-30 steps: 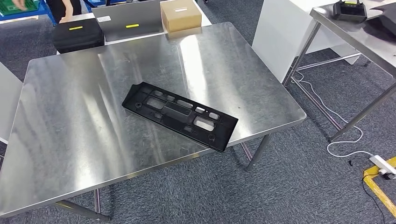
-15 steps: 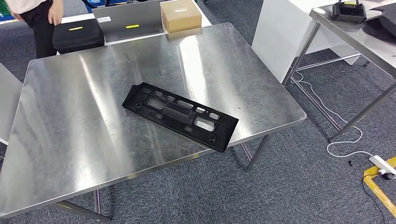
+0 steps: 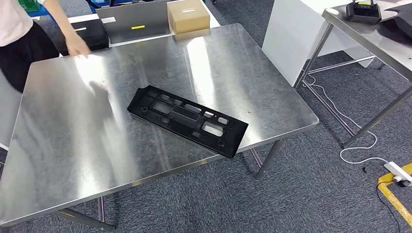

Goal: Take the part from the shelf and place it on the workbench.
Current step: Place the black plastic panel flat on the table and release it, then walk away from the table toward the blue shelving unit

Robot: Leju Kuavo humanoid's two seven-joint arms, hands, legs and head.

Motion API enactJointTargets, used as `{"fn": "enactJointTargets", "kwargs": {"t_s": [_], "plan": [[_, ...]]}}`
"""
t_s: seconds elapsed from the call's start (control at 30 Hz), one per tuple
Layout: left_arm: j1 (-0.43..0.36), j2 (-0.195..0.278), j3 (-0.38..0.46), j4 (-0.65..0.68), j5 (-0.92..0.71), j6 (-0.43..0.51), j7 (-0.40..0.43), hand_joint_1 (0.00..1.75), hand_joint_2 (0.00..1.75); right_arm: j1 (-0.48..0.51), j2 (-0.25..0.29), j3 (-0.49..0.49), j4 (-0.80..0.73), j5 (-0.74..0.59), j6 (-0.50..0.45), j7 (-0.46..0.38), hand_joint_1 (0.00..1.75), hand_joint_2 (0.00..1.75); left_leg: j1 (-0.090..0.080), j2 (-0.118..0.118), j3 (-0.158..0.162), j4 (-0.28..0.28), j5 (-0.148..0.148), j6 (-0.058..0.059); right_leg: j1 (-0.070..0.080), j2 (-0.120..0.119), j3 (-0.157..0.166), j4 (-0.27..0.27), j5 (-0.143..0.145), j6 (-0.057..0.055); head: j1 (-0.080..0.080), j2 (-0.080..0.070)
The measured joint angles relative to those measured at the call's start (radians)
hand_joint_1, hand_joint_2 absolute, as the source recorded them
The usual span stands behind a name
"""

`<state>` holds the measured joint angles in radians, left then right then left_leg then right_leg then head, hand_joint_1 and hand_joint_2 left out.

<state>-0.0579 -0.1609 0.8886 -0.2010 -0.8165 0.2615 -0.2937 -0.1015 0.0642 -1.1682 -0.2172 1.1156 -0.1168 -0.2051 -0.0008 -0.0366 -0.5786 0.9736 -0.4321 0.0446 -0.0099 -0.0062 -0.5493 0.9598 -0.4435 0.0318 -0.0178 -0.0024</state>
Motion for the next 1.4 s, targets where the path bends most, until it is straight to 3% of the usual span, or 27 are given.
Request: {"fn": "enactJointTargets", "kwargs": {"t_s": [0.03, 0.17, 0.3, 0.57, 0.83, 0.9, 0.97, 1.03, 1.07, 1.1, 1.17, 1.23, 1.33, 1.4], "plan": [[0.000, 0.000, -0.002, 0.000, -0.003, 0.000, 0.007, 0.00, 0.00, 0.000, 0.004, 0.002, 0.001, 0.003, 0.006, 0.003, 0.00, 0.00, 0.000, 0.000, 0.000, 0.000, 0.000, 0.000, 0.000, 0.000, 0.000, 0.000, 0.000, 0.000, 0.000, 0.000], [0.000, 0.001, -0.006, 0.000, -0.004, -0.001, 0.028, 0.00, 0.00, 0.001, 0.015, 0.017, 0.002, 0.031, 0.016, 0.009, 0.00, 1.75, -0.001, 0.000, 0.000, 0.000, 0.000, 0.000, 0.000, 0.000, 0.000, 0.000, 0.000, 0.000, 0.000, 0.000], [0.000, 0.010, -0.006, 0.000, -0.002, -0.009, 0.030, 0.00, 0.00, 0.000, 0.020, 0.035, 0.003, 0.047, 0.020, 0.008, 0.00, 0.00, -0.001, 0.000, 0.000, 0.000, 0.000, 0.000, -0.001, 0.000, 0.000, 0.000, 0.000, 0.000, 0.000, 0.000], [0.000, 0.035, -0.008, 0.000, -0.011, -0.021, 0.034, 0.00, 0.00, 0.000, 0.027, 0.051, 0.004, 0.049, 0.060, 0.001, 0.00, 0.00, -0.003, 0.000, -0.001, 0.002, -0.002, 0.002, -0.003, 0.000, 0.001, -0.001, 0.000, 0.000, 0.000, 0.000], [-0.001, 0.062, -0.008, 0.000, -0.009, -0.030, 0.046, 0.00, 0.00, 0.001, 0.035, 0.073, 0.006, 0.079, 0.077, 0.012, 0.00, 0.00, -0.004, -0.002, 0.006, -0.001, -0.004, 0.021, -0.008, -0.001, 0.009, 0.002, -0.007, 0.012, 0.000, 0.000], [-0.001, 0.064, -0.008, 0.000, -0.006, -0.030, 0.053, 0.00, 0.00, 0.000, 0.034, 0.078, 0.006, 0.086, 0.078, 0.015, 0.00, 0.00, 0.001, -0.003, 0.015, -0.012, 0.002, 0.029, -0.006, 0.000, -0.014, 0.059, -0.042, 0.008, 0.002, 0.000], [-0.002, 0.066, -0.008, 0.000, -0.004, -0.030, 0.062, 0.00, 0.00, 0.000, 0.034, 0.083, 0.007, 0.092, 0.078, 0.022, 0.00, 0.00, 0.002, -0.008, 0.017, -0.013, 0.004, 0.032, -0.007, 0.002, -0.079, 0.198, -0.109, -0.002, 0.003, 0.000], [-0.001, 0.068, -0.007, 0.000, -0.002, -0.031, 0.068, 0.00, 0.00, 0.003, 0.035, 0.089, 0.007, 0.099, 0.077, 0.032, 0.00, 0.00, 0.002, -0.018, 0.015, -0.013, 0.004, 0.032, -0.008, 0.002, -0.128, 0.306, -0.148, 0.001, 0.003, 0.000], [-0.001, 0.068, -0.006, 0.000, -0.002, -0.032, 0.070, 0.00, 0.00, 0.003, 0.035, 0.093, 0.007, 0.103, 0.076, 0.036, 0.00, 0.00, 0.003, -0.027, 0.015, -0.012, 0.004, 0.031, -0.008, 0.003, -0.123, 0.303, -0.143, 0.008, 0.003, 0.000], [-0.001, 0.067, -0.006, 0.000, -0.002, -0.033, 0.071, 0.00, 0.00, 0.004, 0.034, 0.096, 0.007, 0.105, 0.075, 0.040, 0.00, 0.00, 0.003, -0.036, 0.015, -0.010, 0.004, 0.029, -0.010, 0.006, -0.096, 0.258, -0.123, 0.018, 0.003, 0.000], [-0.001, 0.063, -0.006, 0.000, -0.002, -0.035, 0.071, 0.00, 0.00, 0.003, 0.034, 0.101, 0.007, 0.108, 0.072, 0.046, 0.00, 0.00, 0.003, -0.058, 0.013, -0.002, 0.002, 0.020, -0.015, 0.033, -0.014, 0.109, -0.073, 0.030, 0.003, 0.000], [-0.001, 0.060, -0.005, 0.000, -0.002, -0.035, 0.070, 0.00, 0.00, 0.002, 0.033, 0.103, 0.007, 0.109, 0.071, 0.048, 0.00, 0.00, 0.000, -0.075, 0.009, 0.008, -0.004, 0.008, -0.015, 0.054, 0.030, 0.024, -0.049, 0.020, 0.002, 0.000], [0.004, 0.057, -0.005, 0.000, -0.002, -0.034, 0.068, 0.00, 0.00, -0.001, 0.035, 0.106, 0.007, 0.111, 0.069, 0.050, 0.00, 0.00, 0.004, -0.088, 0.002, 0.013, -0.006, -0.010, -0.012, 0.034, 0.040, 0.017, -0.044, -0.006, 0.001, 0.000], [0.006, 0.055, -0.005, 0.001, -0.003, -0.033, 0.067, 0.00, 0.00, -0.002, 0.038, 0.110, 0.007, 0.111, 0.066, 0.050, 0.00, 0.00, 0.006, -0.046, -0.018, 0.056, -0.034, -0.019, -0.017, 0.015, 0.045, 0.015, -0.041, -0.019, -0.004, 0.000]]}}
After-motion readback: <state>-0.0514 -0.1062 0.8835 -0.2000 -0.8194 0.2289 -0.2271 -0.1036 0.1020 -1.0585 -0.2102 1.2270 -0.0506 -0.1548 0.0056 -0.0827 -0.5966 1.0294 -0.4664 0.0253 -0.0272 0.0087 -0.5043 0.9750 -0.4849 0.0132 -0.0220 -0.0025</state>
